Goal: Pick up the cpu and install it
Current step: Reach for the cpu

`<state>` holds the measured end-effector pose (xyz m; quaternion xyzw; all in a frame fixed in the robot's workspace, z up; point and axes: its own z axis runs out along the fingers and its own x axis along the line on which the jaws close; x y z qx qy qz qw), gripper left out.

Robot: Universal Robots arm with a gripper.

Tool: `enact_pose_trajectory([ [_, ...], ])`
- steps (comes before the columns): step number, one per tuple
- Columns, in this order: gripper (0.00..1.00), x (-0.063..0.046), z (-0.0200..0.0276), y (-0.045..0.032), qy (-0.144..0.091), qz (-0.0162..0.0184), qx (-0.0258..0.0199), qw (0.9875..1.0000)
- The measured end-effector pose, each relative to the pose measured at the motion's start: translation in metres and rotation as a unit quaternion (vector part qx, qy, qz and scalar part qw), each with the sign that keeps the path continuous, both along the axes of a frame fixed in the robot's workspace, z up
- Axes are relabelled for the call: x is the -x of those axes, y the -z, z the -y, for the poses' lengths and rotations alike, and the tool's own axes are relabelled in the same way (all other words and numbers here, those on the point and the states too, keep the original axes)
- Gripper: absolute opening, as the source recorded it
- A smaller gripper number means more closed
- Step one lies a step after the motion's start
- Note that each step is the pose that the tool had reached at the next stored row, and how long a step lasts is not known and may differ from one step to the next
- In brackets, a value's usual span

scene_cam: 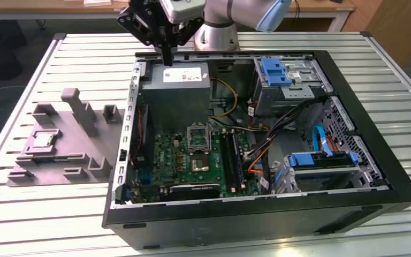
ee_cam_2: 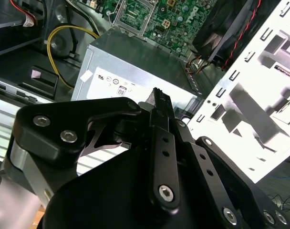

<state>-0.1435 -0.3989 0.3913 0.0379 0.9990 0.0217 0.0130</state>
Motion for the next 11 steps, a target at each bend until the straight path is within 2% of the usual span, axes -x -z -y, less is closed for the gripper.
enact_pose_trajectory([
  [11, 0.11, 0.0061, 0.0, 0.0009, 0.0, -0.0003, 0.0, 1.0],
])
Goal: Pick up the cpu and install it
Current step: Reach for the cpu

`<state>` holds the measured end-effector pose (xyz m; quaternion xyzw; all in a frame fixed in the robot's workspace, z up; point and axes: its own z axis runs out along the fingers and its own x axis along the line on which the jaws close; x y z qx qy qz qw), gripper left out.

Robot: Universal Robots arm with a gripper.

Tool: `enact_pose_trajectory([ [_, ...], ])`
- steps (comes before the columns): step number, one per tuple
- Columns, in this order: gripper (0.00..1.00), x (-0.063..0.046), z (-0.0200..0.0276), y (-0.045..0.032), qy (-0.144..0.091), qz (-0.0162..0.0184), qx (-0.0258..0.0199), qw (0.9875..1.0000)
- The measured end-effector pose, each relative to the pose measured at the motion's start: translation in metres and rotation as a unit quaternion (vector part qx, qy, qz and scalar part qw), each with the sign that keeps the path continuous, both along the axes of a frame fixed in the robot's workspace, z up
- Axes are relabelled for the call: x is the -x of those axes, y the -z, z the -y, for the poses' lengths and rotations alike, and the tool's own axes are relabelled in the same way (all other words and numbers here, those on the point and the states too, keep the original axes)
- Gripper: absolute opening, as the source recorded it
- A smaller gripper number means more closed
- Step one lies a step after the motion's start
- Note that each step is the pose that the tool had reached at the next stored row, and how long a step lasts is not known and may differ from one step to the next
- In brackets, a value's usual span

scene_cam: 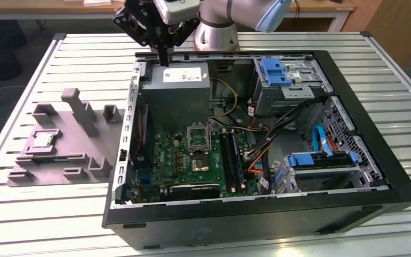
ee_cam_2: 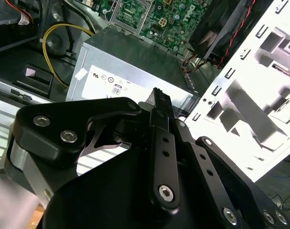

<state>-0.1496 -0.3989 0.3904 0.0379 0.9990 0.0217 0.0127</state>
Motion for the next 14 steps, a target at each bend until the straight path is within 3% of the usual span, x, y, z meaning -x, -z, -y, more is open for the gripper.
enact_pose_trajectory([
  [9, 0.11, 0.0026, 0.0, 0.0004, 0.0, -0.0001, 0.0, 1.0],
  [14, 0.11, 0.0099, 0.0, 0.0018, 0.0, -0.0006, 0.0, 1.0],
])
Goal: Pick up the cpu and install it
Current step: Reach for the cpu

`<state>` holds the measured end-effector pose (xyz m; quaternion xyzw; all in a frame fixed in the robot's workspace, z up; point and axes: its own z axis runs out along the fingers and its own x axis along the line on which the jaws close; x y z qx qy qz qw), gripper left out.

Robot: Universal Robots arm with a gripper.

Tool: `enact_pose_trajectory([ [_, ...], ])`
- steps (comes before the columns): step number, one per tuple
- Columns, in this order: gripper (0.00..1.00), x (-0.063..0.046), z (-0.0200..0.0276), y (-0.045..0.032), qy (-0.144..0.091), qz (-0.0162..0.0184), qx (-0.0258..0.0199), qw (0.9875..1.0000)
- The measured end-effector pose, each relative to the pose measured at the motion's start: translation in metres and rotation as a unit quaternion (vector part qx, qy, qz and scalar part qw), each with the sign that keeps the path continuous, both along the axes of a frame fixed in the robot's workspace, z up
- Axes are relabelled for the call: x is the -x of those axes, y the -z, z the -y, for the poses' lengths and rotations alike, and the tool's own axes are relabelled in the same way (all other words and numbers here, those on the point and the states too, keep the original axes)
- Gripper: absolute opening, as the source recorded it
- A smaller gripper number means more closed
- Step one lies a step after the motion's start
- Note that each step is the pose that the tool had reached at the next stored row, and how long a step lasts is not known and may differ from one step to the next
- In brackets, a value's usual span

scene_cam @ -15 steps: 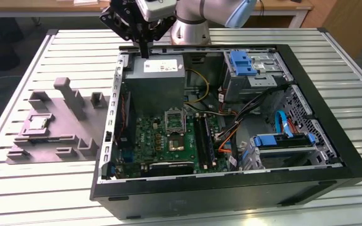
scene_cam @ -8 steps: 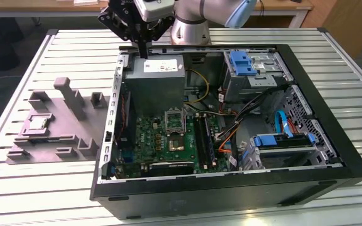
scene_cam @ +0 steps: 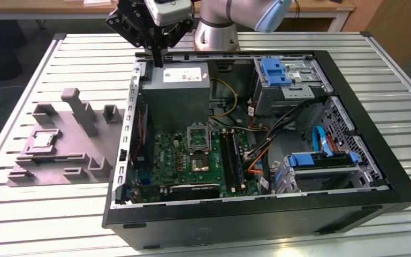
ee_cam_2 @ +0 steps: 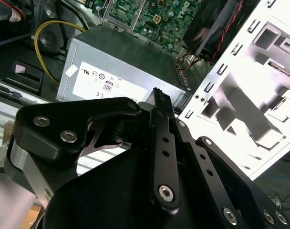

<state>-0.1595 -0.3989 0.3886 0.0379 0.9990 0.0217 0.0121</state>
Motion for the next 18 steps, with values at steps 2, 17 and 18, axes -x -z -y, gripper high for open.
enact_pose_trajectory([
  [2, 0.11, 0.0005, 0.0, 0.0001, 0.0, 0.0, 0.0, 1.0],
  [17, 0.11, 0.0091, 0.0, 0.0012, 0.0, -0.0002, 0.0, 1.0],
  [18, 0.11, 0.0091, 0.0, 0.0012, 0.0, -0.0002, 0.0, 1.0],
])
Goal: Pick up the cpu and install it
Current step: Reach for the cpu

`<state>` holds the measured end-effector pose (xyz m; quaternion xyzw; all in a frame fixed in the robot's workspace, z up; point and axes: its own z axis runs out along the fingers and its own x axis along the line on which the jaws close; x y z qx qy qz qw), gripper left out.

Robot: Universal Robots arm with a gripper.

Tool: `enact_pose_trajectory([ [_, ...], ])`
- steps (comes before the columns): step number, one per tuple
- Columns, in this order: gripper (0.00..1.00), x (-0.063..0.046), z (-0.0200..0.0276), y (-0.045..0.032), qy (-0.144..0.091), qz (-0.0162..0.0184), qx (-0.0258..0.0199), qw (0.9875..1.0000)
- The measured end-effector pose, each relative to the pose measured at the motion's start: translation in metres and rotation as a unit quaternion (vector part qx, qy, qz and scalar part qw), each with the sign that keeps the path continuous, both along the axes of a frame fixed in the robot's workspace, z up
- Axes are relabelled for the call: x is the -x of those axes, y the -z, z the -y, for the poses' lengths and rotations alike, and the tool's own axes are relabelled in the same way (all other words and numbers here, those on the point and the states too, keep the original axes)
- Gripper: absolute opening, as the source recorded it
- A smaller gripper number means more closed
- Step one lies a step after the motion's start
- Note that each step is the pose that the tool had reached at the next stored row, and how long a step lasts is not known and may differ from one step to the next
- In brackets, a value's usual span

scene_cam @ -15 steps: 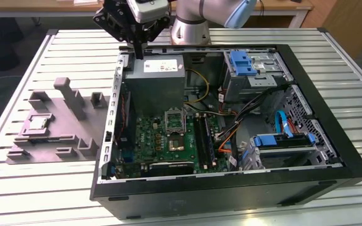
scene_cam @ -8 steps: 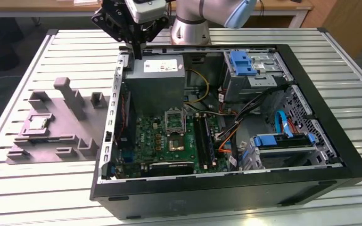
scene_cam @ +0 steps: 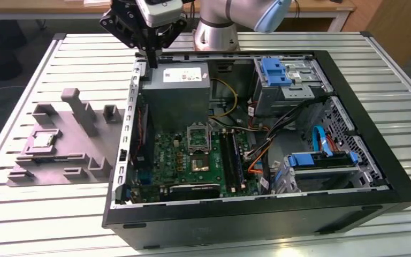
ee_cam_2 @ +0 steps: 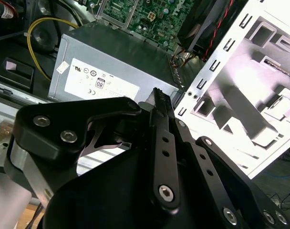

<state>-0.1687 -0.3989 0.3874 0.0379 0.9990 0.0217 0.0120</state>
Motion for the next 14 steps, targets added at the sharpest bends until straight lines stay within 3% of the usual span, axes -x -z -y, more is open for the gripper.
enact_pose_trajectory([
  [14, 0.11, 0.014, 0.0, 0.0, 0.0, 0.0, 0.0, 1.0],
])
